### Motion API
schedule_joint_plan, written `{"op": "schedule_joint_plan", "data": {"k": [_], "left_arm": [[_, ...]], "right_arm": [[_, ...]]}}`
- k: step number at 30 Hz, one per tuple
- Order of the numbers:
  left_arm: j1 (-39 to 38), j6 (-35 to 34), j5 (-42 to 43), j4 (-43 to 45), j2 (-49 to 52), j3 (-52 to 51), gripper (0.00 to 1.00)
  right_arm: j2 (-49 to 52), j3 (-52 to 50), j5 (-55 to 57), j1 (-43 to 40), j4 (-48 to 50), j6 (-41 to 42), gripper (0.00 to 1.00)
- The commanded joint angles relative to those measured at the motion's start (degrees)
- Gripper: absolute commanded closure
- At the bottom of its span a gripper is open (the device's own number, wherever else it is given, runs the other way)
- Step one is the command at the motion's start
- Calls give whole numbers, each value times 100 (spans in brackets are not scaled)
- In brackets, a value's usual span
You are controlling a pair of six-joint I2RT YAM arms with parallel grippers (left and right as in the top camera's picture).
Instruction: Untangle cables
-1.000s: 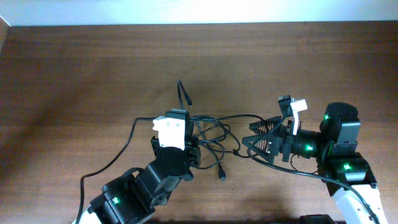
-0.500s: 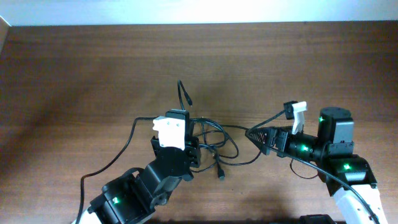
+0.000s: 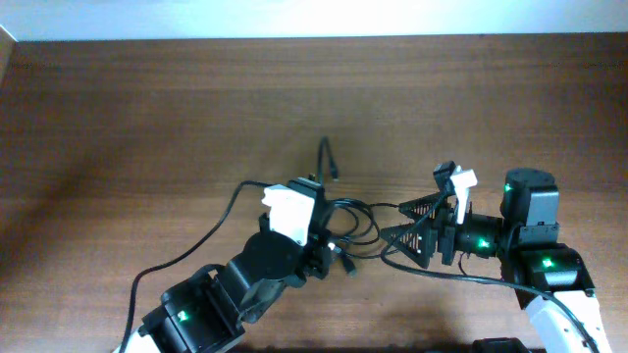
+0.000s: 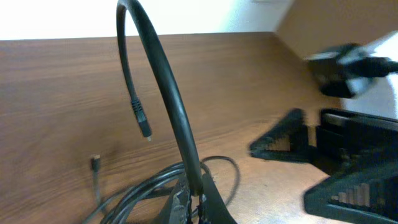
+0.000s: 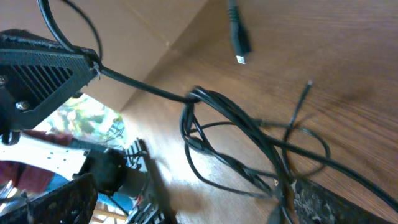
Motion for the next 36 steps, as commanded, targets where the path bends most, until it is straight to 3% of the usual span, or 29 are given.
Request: {"op": "schedule_joint_plan", "data": {"k": [1, 9, 16, 22, 26, 29, 31, 36], "left_arm": [[13, 317, 850, 317, -81, 63, 100], [13, 315, 940, 514, -81, 63, 100], [13, 315, 1381, 863, -81, 63, 100], [13, 315, 1952, 1172, -2, 63, 100], [13, 313, 2162, 1353, 85, 63, 100], [13, 315, 2225, 1318, 85, 63, 100], [13, 315, 2028, 1279, 105, 63, 100], [13, 313, 1062, 918, 181, 63, 100]], "right_arm": [[-13, 15, -326, 7, -103, -424, 1], [-7, 15, -278, 7, -348, -1543, 1], [-7, 15, -83, 4, -278, -3698, 1], [208, 15, -83, 4, -264, -3923, 5], [680, 15, -87, 4, -260, -3923, 16], [1001, 15, -203, 4, -157, -3923, 38], [1106, 15, -527, 4, -90, -3926, 45], [1106, 15, -791, 4, -13, -3917, 96]]}}
